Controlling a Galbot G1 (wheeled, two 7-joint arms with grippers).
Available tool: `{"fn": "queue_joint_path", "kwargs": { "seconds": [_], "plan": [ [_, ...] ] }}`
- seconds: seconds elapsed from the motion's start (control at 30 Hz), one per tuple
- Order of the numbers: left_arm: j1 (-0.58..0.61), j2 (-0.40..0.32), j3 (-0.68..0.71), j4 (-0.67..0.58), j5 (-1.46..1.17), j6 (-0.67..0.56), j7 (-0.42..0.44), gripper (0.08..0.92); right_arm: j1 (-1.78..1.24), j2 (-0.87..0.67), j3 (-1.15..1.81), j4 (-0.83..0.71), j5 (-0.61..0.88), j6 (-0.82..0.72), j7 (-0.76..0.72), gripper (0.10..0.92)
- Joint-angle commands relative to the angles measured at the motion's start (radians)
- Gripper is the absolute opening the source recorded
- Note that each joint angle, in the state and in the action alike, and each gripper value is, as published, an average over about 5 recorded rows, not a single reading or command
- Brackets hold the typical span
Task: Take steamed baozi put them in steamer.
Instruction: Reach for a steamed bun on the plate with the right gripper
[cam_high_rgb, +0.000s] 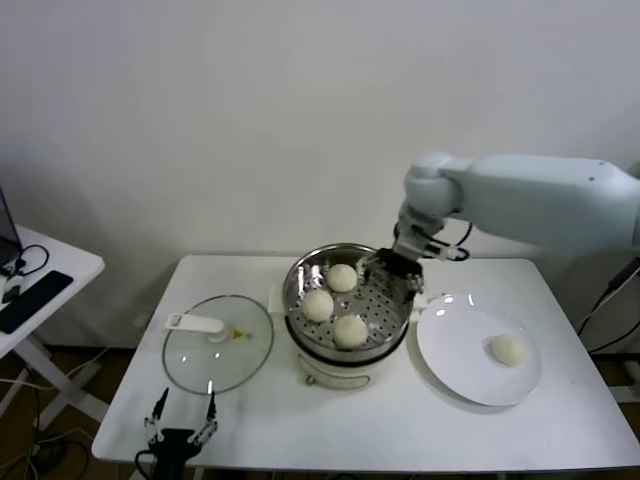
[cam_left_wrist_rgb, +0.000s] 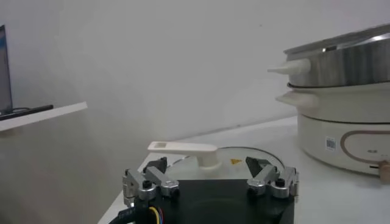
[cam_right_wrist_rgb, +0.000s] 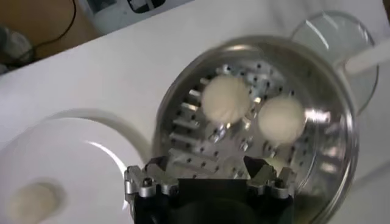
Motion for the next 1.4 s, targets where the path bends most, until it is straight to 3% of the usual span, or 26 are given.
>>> {"fn": "queue_joint_path", "kwargs": {
  "seconds": [0.03,0.2,0.47,0.83,1.4],
  "plan": [
    [-0.002,0.004,0.0,0.006,-0.002,-0.001,0.0,0.823,0.166,-0.242,-0.241,-0.057,0.223,-0.271,-0.032,0.823],
    [-0.012,0.006,0.002,0.014,-0.005,-0.003,0.0,0.823,0.102,-0.388,-0.253,-0.027,0.17,-0.453,0.026,0.823],
    [-0.016,0.004,0.004,0.013,-0.004,0.002,0.002,0.823,-0.204,-0.508,-0.013,-0.113,-0.023,-0.498,0.036,0.823],
    [-0.002,-0.002,-0.005,0.011,-0.001,0.003,0.001,0.823,-0.545,-0.477,0.29,-0.247,-0.139,-0.485,0.039,0.823],
    [0.015,-0.004,-0.008,0.011,0.005,-0.002,-0.008,0.823,-0.684,-0.373,0.43,-0.386,-0.204,-0.422,0.049,0.823]
  ]
}}
